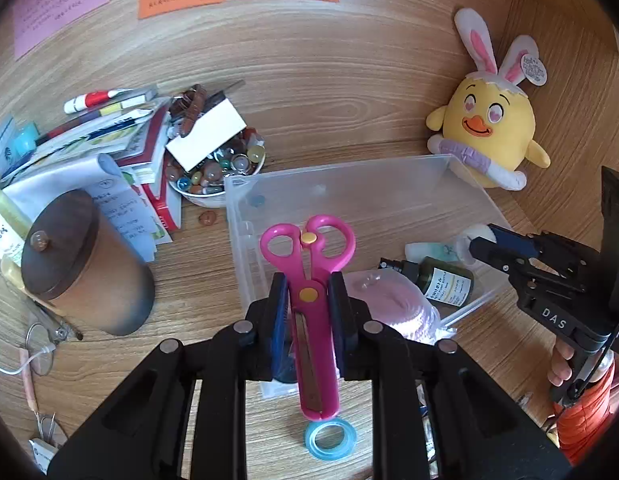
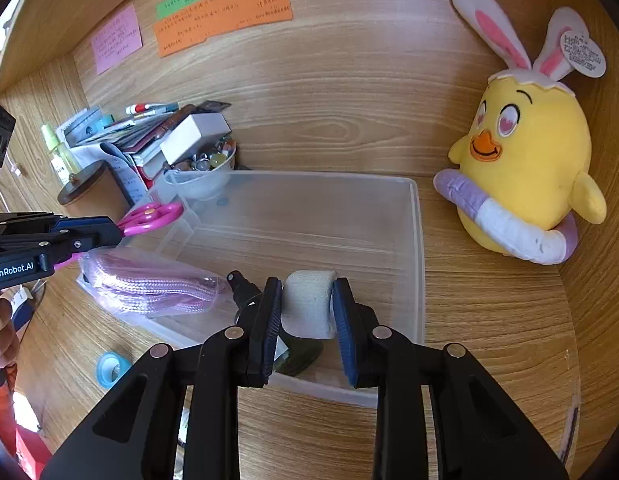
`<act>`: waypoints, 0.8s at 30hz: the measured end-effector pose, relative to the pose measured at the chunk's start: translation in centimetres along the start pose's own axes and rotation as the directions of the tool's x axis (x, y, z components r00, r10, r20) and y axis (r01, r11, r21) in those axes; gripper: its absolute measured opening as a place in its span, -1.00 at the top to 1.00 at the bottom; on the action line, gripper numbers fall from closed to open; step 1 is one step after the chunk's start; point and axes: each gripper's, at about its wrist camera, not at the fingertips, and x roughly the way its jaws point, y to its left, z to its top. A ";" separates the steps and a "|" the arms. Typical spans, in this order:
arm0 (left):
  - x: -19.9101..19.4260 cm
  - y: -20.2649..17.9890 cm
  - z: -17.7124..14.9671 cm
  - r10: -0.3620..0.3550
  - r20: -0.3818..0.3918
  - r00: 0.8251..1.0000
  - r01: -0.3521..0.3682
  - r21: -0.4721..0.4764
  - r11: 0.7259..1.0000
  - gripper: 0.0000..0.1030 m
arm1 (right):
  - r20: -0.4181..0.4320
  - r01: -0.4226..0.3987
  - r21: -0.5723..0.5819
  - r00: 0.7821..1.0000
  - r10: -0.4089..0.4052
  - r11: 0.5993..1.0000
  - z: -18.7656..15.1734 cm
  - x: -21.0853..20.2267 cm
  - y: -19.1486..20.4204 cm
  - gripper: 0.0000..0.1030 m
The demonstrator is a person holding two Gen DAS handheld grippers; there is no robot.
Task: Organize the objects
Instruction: 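Lower the pink scissors and white tape roll into the clear box and release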
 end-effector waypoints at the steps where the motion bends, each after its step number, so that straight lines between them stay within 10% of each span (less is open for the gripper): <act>1: 0.2 -0.1 0.1 -0.003 -0.005 1.000 0.003 0.000 1.000 0.62 | -0.005 0.002 -0.003 1.000 -0.002 1.000 0.0 0.2 0.0 0.54; 15: -2.0 -1.4 0.2 0.008 0.061 0.998 -0.011 0.056 0.998 0.57 | -0.046 -0.021 -0.005 0.999 0.021 1.000 0.0 0.5 0.3 0.48; 24: -5.6 -1.9 -1.4 0.026 0.177 0.984 -0.036 0.054 0.998 -0.21 | 0.025 -0.020 -0.046 0.999 0.021 0.999 -0.6 -3.2 1.9 0.00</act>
